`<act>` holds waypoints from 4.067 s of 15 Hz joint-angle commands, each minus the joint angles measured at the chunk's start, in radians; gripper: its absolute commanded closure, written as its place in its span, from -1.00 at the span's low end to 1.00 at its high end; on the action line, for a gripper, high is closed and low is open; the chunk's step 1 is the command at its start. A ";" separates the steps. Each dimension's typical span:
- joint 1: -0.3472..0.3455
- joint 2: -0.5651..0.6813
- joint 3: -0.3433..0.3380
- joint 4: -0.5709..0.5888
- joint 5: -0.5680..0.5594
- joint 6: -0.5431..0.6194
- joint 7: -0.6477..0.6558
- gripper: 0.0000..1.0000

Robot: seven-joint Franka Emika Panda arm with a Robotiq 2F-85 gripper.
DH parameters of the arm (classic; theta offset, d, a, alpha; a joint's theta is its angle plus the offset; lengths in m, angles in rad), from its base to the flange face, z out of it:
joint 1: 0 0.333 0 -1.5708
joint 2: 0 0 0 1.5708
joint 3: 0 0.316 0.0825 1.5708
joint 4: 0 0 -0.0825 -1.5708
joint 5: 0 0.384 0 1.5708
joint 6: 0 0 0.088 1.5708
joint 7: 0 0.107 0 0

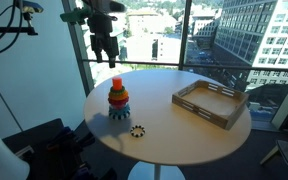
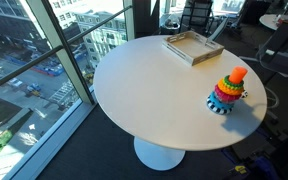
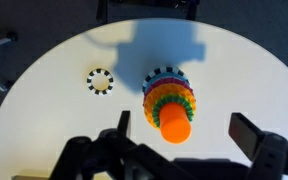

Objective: Put the green ring on the table

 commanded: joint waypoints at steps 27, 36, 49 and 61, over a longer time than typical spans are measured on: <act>-0.010 0.159 0.051 -0.199 -0.011 0.509 0.124 -1.00; -0.018 0.196 0.067 -0.197 -0.031 0.567 0.160 -1.00; -0.013 0.200 0.048 -0.197 0.003 0.576 0.148 -1.00; -0.008 0.202 0.044 -0.189 0.018 0.573 0.146 0.11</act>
